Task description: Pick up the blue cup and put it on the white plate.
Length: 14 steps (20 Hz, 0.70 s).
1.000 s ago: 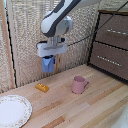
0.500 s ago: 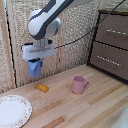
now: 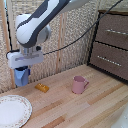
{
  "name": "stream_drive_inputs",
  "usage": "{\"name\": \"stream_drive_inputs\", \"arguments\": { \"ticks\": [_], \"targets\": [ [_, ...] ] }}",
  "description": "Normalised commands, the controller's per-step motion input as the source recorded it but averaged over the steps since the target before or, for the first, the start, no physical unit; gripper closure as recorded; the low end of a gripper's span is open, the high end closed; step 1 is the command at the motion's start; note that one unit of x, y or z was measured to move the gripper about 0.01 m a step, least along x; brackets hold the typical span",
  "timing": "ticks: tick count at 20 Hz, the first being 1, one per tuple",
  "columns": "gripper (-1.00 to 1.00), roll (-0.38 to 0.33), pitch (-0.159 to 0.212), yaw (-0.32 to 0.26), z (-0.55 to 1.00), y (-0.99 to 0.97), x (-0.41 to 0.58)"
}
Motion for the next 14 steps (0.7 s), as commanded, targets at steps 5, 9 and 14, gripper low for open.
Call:
{"name": "stream_drive_inputs", "arguments": {
  "ticks": [5,9,14],
  "targets": [
    [1.00,-0.020,0.000,0.009,-0.26,0.94,0.006],
    [1.00,-0.153,-0.003,0.038,-0.42,0.67,0.014],
    [1.00,-0.360,-0.087,0.012,-0.23,0.31,0.099]
  ]
}}
